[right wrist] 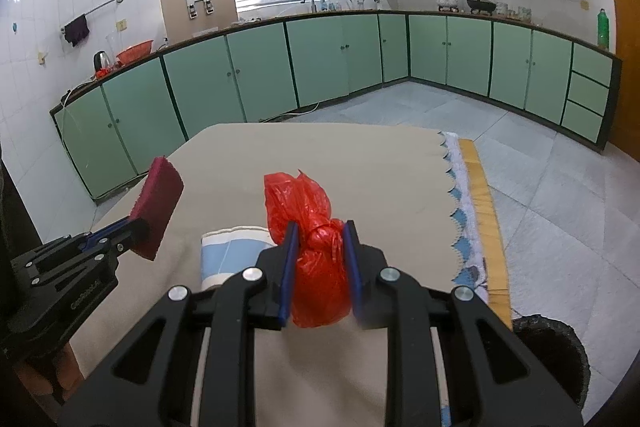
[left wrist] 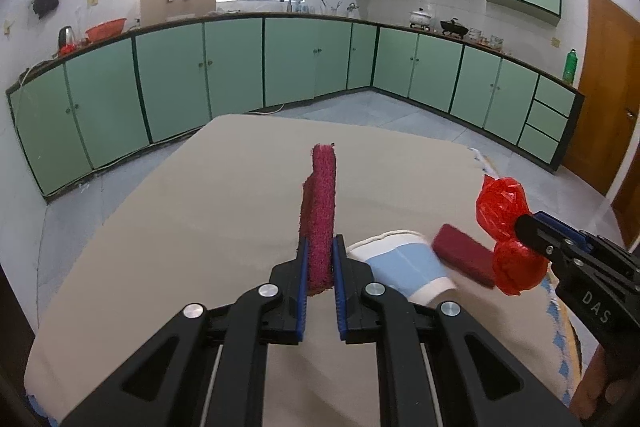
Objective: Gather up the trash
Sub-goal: 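Grasp the dark red sponge with the left tool while the right tool holds the red bag, then carry the sponge and red bag over the black bin and open both tools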
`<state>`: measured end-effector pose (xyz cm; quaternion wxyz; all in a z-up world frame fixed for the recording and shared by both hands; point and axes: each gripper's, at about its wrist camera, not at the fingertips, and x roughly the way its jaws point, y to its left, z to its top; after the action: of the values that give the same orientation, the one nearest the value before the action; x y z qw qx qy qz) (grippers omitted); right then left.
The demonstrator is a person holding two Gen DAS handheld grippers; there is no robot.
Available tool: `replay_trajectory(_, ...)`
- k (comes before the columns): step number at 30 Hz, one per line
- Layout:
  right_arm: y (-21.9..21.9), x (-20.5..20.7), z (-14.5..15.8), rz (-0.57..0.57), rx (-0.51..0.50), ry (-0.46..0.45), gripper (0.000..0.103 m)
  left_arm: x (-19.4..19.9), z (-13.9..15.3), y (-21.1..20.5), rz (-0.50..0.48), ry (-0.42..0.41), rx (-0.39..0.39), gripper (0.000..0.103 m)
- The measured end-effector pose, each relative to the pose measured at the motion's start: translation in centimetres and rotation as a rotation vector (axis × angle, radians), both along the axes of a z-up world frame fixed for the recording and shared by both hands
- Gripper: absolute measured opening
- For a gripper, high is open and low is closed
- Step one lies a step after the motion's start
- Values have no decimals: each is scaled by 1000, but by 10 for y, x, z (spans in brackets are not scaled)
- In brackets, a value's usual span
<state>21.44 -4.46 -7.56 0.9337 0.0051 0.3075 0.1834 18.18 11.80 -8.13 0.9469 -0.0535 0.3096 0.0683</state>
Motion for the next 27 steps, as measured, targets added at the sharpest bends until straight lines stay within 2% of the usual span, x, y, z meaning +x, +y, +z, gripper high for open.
replay_trajectory(14, -44, -22, 27, -82, 4, -44, 21, -6, 23, -48, -96, -38, -2, 11)
replay_trajectory(27, -117, -51, 41, -200, -7, -86, 21, -5, 32, -118, -230, -70, -24, 11)
